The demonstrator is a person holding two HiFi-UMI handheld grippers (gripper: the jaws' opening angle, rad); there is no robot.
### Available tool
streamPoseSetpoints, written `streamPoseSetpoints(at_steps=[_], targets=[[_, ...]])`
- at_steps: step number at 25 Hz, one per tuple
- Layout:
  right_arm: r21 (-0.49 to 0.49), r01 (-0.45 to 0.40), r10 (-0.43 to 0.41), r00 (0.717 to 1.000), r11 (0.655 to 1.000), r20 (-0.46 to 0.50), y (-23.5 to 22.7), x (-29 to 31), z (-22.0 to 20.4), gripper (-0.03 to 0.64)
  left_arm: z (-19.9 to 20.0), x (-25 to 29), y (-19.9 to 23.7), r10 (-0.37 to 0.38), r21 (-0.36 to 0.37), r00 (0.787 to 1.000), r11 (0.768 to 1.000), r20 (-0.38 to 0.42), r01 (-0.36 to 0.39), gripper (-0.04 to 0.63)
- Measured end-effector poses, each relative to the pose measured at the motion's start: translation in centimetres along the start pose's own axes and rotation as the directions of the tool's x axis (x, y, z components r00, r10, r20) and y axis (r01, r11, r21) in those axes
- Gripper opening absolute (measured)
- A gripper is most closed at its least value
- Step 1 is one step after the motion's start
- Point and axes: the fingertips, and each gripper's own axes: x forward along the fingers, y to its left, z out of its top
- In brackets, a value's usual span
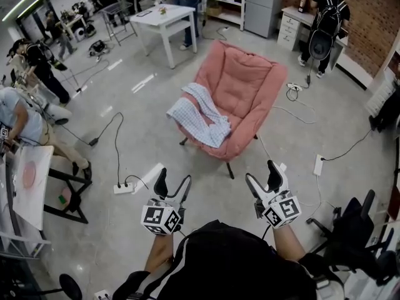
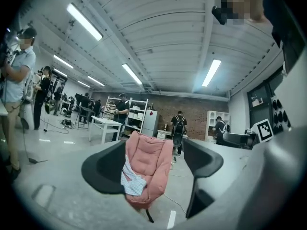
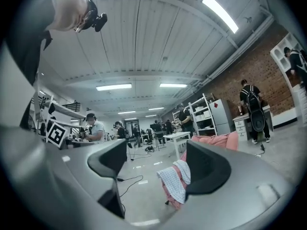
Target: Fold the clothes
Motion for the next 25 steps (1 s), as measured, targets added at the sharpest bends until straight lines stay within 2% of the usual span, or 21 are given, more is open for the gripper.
streamPoseSetpoints(at_steps=[1, 7, 9, 10, 20, 25], targets=[[-0.004, -0.002, 0.002, 1.0, 1.0, -0.001, 0.1, -0.1, 0.0, 0.368, 0.1, 0.0, -0.1, 0.005, 0.01, 1.0, 1.0, 0.002, -0.005, 0.391], [-0.035, 0.028, -0.028, 1.0, 0.999, 0.006, -0.7, -1.3, 0.3, 0.372, 0.4, 0.2, -1.5, -0.012, 0.027, 1.0, 1.0, 0.004, 0.012, 0.405], [-0.032, 0.043, -0.043, 0.999, 0.999, 0.014, -1.4, -2.1, 0.5, 0.444, 0.3, 0.5, -2.2, -0.019, 0.029, 1.0, 0.999, -0.001, 0.019, 0.405], [-0.027, 0.049, -0.048, 0.999, 0.998, 0.018, -1.8, -2.5, 0.6, 0.453, 0.1, 0.7, -2.6, -0.025, 0.03, 1.0, 0.999, -0.005, 0.025, 0.408], [-0.003, 0.14, -0.14, 0.99, 0.99, 0.021, -8.5, -10.2, 0.9, 0.451, -2.2, 3.2, -9.4, -0.078, 0.052, 0.996, 0.995, -0.049, 0.08, 0.413], [0.006, 0.186, -0.186, 0.983, 0.983, 0.014, -10.8, -12.0, 0.0, 0.453, -3.7, 4.6, -11.2, -0.101, 0.059, 0.991, 0.993, -0.089, 0.106, 0.417]])
